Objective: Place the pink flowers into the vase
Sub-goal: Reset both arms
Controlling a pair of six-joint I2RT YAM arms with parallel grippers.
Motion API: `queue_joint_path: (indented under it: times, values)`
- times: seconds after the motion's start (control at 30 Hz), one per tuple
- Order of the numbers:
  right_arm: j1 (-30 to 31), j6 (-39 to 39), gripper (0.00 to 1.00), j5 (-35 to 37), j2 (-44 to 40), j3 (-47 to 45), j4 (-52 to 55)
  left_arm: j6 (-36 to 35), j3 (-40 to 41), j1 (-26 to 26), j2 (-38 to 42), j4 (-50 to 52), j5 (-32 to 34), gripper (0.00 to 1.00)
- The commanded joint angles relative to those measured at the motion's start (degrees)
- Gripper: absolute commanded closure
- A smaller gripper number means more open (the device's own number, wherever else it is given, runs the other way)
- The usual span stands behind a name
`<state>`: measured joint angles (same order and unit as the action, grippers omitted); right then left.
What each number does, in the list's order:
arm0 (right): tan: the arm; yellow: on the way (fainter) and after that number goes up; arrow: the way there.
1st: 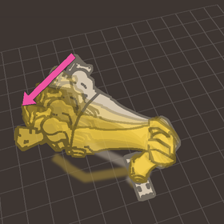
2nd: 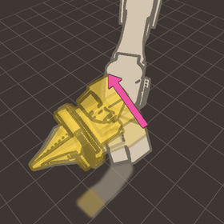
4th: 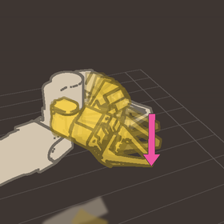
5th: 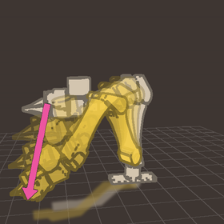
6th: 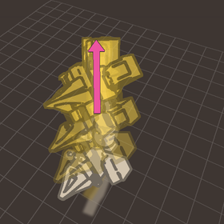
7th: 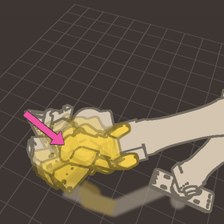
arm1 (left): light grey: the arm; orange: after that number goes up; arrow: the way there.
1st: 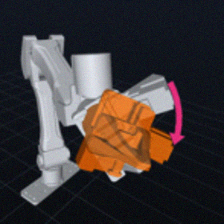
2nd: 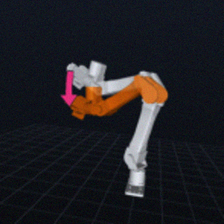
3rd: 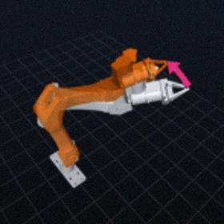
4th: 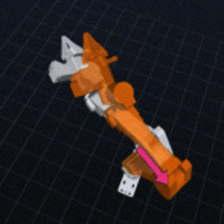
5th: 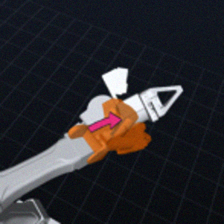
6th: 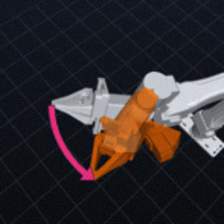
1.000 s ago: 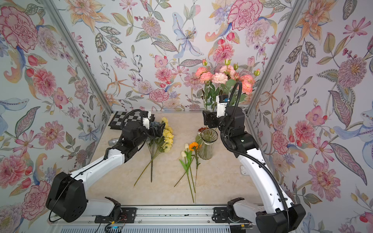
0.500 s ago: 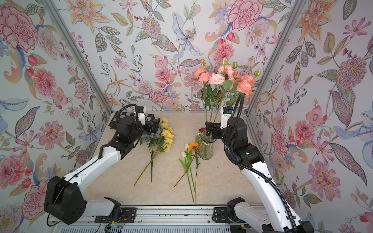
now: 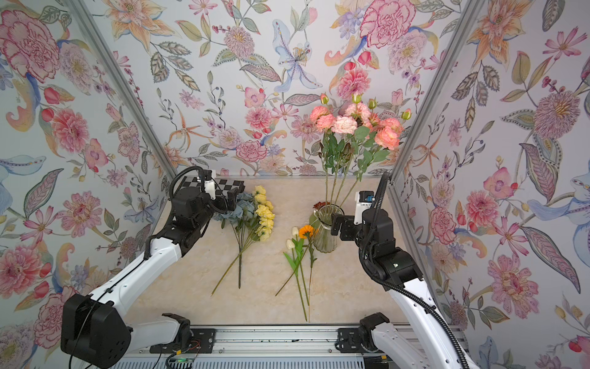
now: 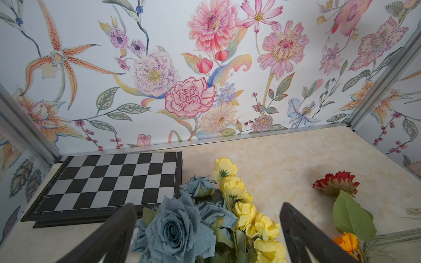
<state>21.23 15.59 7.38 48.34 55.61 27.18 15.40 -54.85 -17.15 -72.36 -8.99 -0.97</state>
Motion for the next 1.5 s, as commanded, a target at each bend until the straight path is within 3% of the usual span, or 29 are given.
queue_joint_path:
  times: [0.0, 0.13, 0.4, 0.63, 0.97, 1.2, 1.27, 1.47]
  values:
    - [-1.0, 1.9, 0.00, 2.0, -1.0, -2.3, 1.4, -1.1, 3.0, 1.3, 1.8, 0.4, 2.7, 0.00]
    - [-5.3, 2.2, 0.00, -1.0, -1.1, -6.0, 0.6, -1.0, 7.7, 3.8, 3.4, -1.2, 3.2, 0.00]
    - [-23.0, 2.8, 0.00, -13.5, -3.2, -14.5, -8.1, 1.8, 18.5, 13.1, 9.2, -9.4, -1.6, 0.01]
    - [-33.3, -2.8, 0.00, -16.2, 1.5, -18.6, -18.6, 0.3, 26.3, 19.4, 9.2, -15.1, 1.0, 0.01]
    - [-34.7, -9.9, 0.00, -15.2, 10.5, -34.5, -53.4, -6.0, 38.4, 20.0, 7.1, -33.5, 6.8, 0.01]
    - [-33.7, -11.0, 0.00, -18.6, 17.6, -42.2, -71.4, -5.9, 46.6, 20.0, 2.4, -50.2, 3.2, 0.01]
    - [-33.0, -11.3, 0.00, -17.7, 19.6, -44.7, -78.0, -6.3, 46.1, 20.0, 1.3, -51.3, 2.7, 0.01]
    - [-31.6, -12.4, 0.00, -17.6, 25.5, -44.3, -84.5, -8.2, 43.5, 20.0, -4.1, -57.2, 1.5, 0.00]
